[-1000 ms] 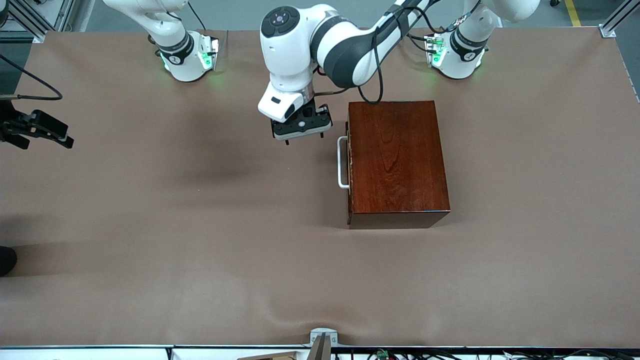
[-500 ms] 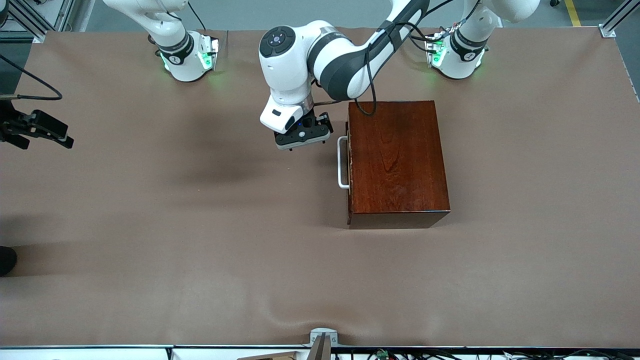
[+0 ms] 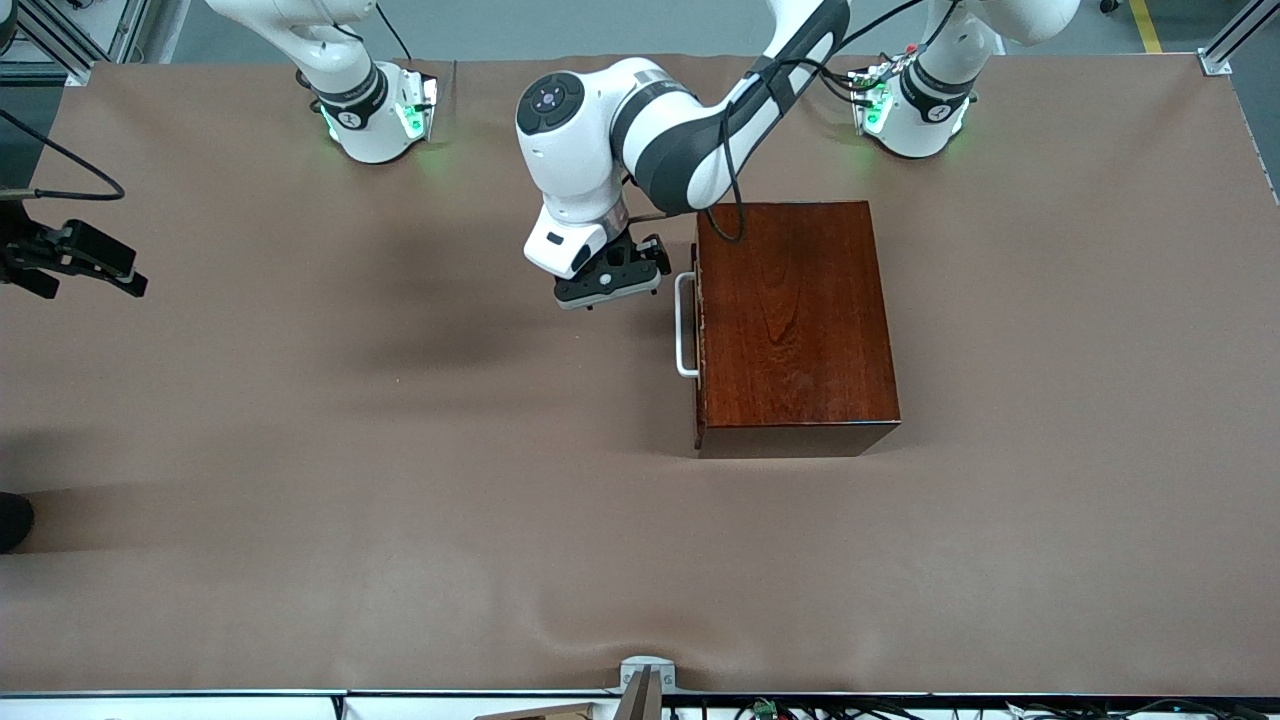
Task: Open drawer, take yellow block, close drawer
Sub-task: 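Lower the left gripper beside the white drawer handle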
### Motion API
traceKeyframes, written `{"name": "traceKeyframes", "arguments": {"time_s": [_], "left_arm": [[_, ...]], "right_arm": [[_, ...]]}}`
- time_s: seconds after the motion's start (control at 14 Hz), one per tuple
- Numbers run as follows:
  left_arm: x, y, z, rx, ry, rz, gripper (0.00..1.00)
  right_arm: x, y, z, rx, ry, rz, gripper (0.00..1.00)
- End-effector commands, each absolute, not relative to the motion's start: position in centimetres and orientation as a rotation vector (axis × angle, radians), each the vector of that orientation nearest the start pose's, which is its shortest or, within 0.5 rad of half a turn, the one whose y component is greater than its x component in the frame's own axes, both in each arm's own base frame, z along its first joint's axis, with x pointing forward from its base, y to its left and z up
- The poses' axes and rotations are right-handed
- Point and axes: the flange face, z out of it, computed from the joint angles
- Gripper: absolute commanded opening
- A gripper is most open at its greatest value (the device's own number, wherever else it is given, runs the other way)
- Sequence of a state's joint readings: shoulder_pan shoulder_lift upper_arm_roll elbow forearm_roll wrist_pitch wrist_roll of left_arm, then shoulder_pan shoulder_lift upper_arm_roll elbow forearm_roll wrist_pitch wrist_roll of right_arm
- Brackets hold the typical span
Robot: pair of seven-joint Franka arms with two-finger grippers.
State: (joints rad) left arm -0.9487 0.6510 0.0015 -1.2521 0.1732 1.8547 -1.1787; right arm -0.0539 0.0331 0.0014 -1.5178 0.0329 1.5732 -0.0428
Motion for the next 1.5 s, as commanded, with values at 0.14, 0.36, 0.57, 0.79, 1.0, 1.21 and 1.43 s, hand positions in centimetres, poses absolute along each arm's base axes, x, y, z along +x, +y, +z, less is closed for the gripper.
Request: {"name": "traceKeyframes", "arguments": {"time_s": [0.14, 0.36, 0.57, 0.79, 1.0, 1.21, 1.43], "left_arm": [[44.3, -58.4, 35.9, -2.955, -0.250, -0.198, 1.00], [44.5, -58.1, 35.5, -2.948, -0.204, -0.182, 1.00], [45.3, -57.1, 35.1, -2.922, -0.087, -0.140, 1.00], [45.7, -56.8, 34.3, -2.912, -0.076, -0.126, 1.00], [46.5, -56.1, 32.9, -2.895, -0.090, -0.107, 1.00], [46.6, -56.0, 32.0, -2.885, -0.087, -0.097, 1.00], [46.6, -55.9, 30.8, -2.870, -0.064, -0.079, 1.00]], "right_arm": [[56.2, -2.9, 63.7, -3.093, 0.011, -0.049, 1.00], [56.3, -2.9, 63.6, -3.093, 0.008, -0.047, 1.00], [56.3, -2.9, 63.6, -3.093, 0.008, -0.047, 1.00], [56.3, -2.9, 63.6, -3.093, 0.008, -0.047, 1.00], [56.3, -2.9, 63.6, -3.093, 0.008, -0.047, 1.00], [56.3, -2.8, 63.6, -3.093, 0.006, -0.047, 1.00], [56.3, -2.8, 63.6, -3.093, 0.006, -0.047, 1.00]]}}
